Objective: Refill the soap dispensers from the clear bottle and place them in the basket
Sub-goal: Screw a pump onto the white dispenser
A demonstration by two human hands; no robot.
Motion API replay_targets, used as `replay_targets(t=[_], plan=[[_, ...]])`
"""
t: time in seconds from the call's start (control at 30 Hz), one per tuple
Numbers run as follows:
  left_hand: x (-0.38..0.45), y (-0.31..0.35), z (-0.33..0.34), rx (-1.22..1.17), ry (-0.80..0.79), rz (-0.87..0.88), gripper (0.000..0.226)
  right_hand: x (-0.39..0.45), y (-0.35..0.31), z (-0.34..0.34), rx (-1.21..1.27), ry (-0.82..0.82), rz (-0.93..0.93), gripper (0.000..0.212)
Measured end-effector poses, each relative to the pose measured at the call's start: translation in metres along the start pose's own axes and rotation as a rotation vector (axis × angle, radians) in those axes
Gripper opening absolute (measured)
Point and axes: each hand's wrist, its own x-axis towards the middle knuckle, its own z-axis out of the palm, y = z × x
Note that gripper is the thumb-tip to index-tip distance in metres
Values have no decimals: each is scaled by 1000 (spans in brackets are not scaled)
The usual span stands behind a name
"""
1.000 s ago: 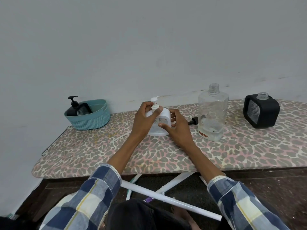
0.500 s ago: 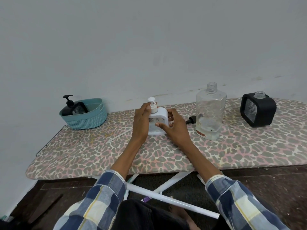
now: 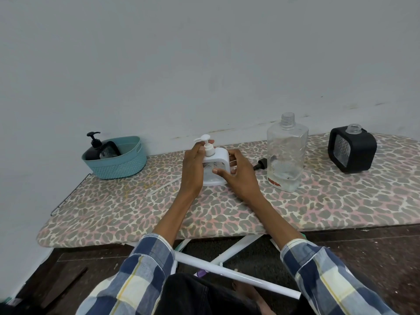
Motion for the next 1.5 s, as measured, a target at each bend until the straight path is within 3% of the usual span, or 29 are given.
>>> replay_targets(t=[0.3, 0.43, 0.6, 0.67, 0.83, 0.93, 1.03, 1.13, 1.23, 1.5], plan=[[5, -5, 0, 72, 21, 52, 21, 0, -1, -1, 11, -5, -7, 53], [4, -5, -1, 24, 28, 37, 35, 0, 0, 0, 9, -2, 1, 55], [-1, -4, 1, 52, 17, 36, 28, -1, 0, 0, 8, 0, -11, 58], [0, -4, 2, 37, 43, 20, 37, -1, 1, 0, 2, 2, -15, 60], [3, -3, 0, 46, 41, 29, 19, 0, 2, 1, 7, 1, -10, 61], [-1, -1, 0, 32, 33, 31, 32, 0, 4, 1, 8, -2, -12, 62], [-6, 2, 2, 41, 15, 54, 26, 0, 4, 1, 12, -3, -13, 64], [-3, -2, 1, 47, 35, 43, 39, 0, 5, 1, 6, -4, -24, 63], [0, 0, -1, 61, 19, 22, 27, 0, 5, 1, 10, 1, -13, 65], [-11, 8, 1, 21, 35, 7, 31, 0, 1, -1, 14, -12, -12, 64]])
